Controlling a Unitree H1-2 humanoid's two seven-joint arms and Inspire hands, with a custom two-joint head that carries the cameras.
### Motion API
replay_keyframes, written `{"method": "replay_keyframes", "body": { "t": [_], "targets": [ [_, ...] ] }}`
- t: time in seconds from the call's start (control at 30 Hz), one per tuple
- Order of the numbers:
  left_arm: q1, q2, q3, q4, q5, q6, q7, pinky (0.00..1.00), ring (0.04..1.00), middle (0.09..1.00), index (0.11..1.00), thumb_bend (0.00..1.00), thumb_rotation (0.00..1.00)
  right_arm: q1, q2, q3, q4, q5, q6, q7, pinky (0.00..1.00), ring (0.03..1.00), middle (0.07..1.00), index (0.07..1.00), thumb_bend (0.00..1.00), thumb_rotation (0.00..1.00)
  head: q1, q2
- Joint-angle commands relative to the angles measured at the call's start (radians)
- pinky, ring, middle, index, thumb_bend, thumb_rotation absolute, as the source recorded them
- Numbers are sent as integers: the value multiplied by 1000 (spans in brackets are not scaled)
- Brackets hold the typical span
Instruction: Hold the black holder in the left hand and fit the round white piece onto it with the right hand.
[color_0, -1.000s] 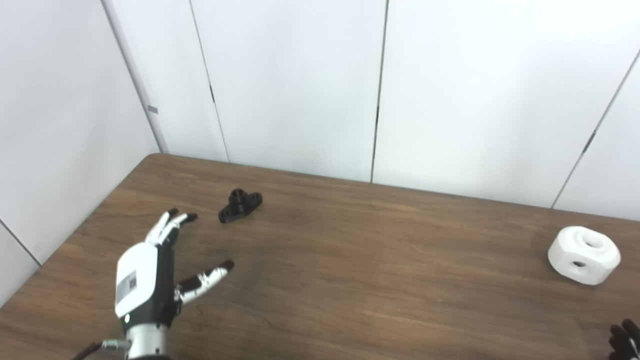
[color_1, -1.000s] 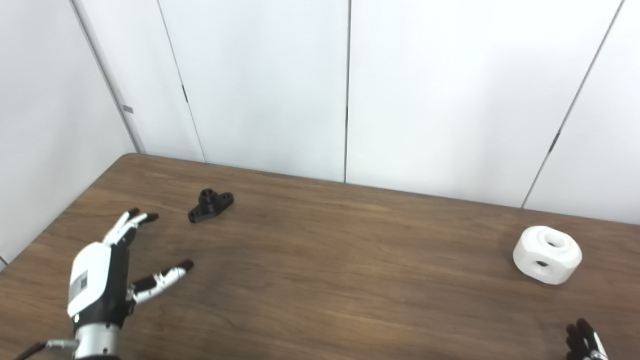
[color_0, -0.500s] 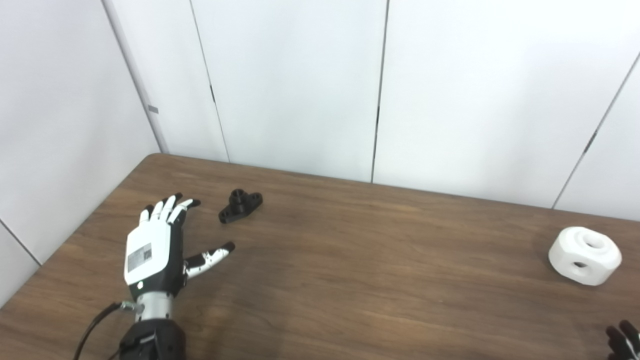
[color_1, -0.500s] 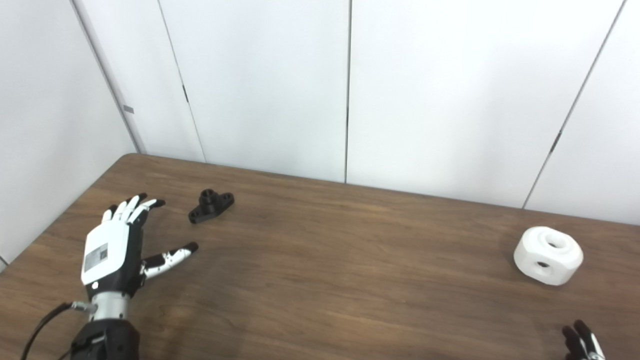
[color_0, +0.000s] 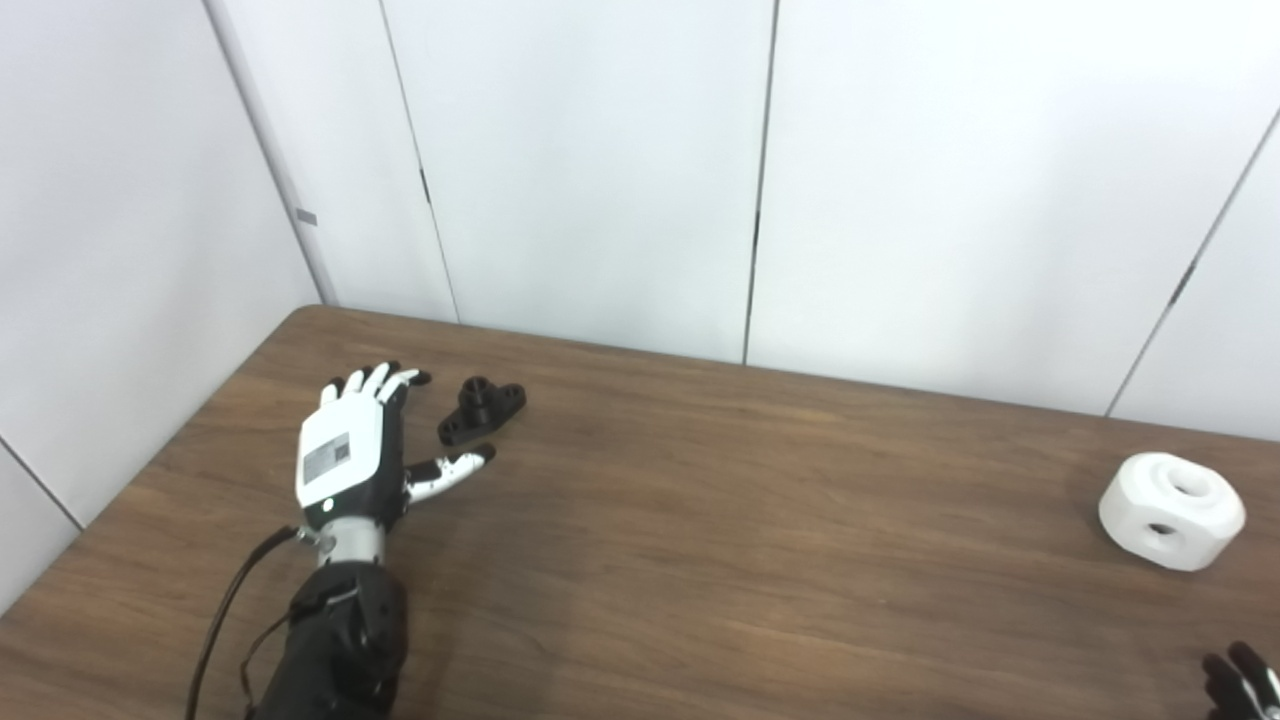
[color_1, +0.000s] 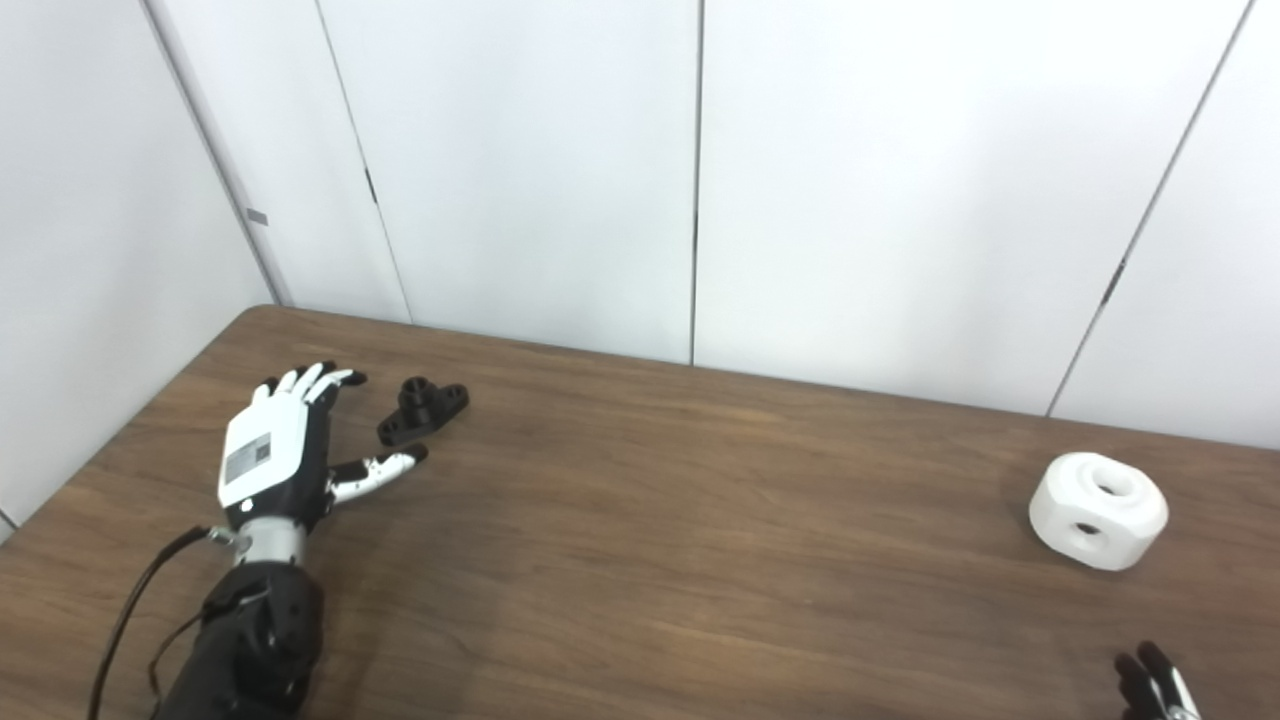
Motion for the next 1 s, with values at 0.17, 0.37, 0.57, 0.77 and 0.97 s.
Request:
{"method": "replay_keyframes", "body": {
  "t": [0.17, 0.37, 0.57, 0.77, 0.97],
  "targets": [
    [-72, 44, -24, 65, -20, 18, 37, 1000, 942, 909, 787, 877, 445, 4, -10, -1, -31, 11, -11, 2, 1000, 989, 970, 980, 547, 1000, -6, 4],
    [-96, 63, -45, 113, -34, 37, 41, 1000, 941, 908, 789, 859, 431, 5, -13, -3, -29, 16, -15, 3, 1000, 982, 968, 981, 526, 1000, -7, 5],
    [-129, 90, -69, 159, -42, 79, 22, 1000, 950, 912, 780, 866, 451, 6, -12, -2, -32, 12, -8, 1, 1000, 982, 959, 972, 527, 1000, -9, 7],
    [-149, 105, -81, 193, -76, 101, 23, 1000, 954, 906, 775, 861, 440, 8, -10, -2, -31, 14, -17, 2, 1000, 976, 960, 967, 502, 1000, -15, 9],
    [-172, 115, -76, 226, -147, 89, 24, 1000, 951, 891, 763, 856, 429, 15, -9, 0, -43, 9, -3, 0, 1000, 973, 959, 966, 518, 1000, -19, 11]
  ]
}}
